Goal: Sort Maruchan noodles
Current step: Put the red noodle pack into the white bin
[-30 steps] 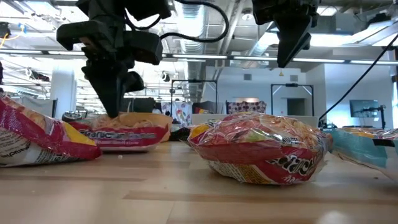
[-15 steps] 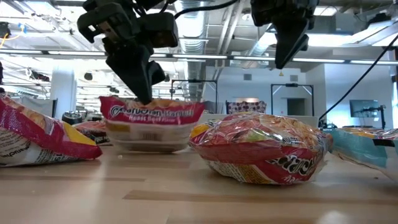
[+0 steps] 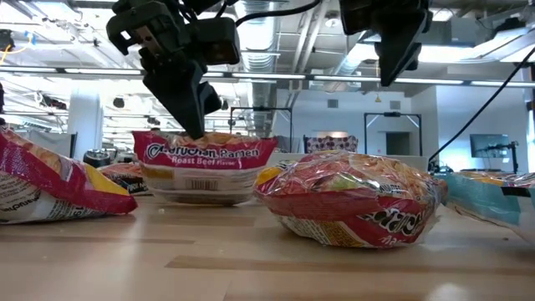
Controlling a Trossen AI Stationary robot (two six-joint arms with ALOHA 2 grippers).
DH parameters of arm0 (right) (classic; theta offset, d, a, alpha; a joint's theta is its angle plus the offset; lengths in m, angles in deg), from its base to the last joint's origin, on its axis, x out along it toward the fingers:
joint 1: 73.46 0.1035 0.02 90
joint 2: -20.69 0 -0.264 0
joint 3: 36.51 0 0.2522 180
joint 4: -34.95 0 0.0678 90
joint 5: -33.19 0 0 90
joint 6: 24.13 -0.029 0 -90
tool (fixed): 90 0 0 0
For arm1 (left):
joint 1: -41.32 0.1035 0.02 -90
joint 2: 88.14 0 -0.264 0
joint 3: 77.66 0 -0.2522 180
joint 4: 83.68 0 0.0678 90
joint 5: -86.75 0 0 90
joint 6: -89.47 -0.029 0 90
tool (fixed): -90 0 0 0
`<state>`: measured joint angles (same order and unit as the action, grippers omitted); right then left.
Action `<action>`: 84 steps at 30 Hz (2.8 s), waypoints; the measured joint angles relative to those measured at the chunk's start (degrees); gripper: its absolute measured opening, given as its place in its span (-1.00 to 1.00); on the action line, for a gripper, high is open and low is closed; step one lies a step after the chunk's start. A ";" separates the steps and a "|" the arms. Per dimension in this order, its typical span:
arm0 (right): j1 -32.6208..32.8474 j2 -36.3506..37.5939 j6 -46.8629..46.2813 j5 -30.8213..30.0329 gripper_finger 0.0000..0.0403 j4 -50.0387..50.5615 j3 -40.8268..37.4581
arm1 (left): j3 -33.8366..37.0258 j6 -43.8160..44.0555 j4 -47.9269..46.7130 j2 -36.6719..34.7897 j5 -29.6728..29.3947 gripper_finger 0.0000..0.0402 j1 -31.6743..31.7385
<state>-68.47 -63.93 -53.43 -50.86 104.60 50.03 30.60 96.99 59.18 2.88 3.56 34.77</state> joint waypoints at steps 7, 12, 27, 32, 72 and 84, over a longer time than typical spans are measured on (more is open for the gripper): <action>2.35 -0.02 9.03 2.63 -0.49 -7.65 0.02 | 0.00 0.68 0.04 0.00 1.94 -1.00 0.00; 2.83 -0.02 5.12 3.35 -0.49 -14.97 0.02 | 0.00 0.80 0.21 0.00 3.33 -1.00 0.00; 8.19 -3.54 22.34 -0.48 -0.49 -18.16 -0.10 | 0.00 1.78 2.16 0.00 3.41 -1.00 -0.02; 8.40 -6.88 19.74 -1.61 -0.49 -16.17 0.03 | 0.00 2.44 2.45 0.00 3.39 -1.00 0.11; -3.87 -5.44 -9.86 13.27 -0.70 -48.37 -17.89 | -0.02 7.05 -13.10 -3.00 1.39 -1.00 -0.68; -3.62 -11.98 -12.86 15.85 -0.69 -58.25 -17.90 | -0.04 9.81 -12.47 0.08 3.23 -1.00 -5.75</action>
<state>-72.09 -75.91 -66.30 -35.01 46.35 32.12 30.56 106.80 46.72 2.96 6.79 29.03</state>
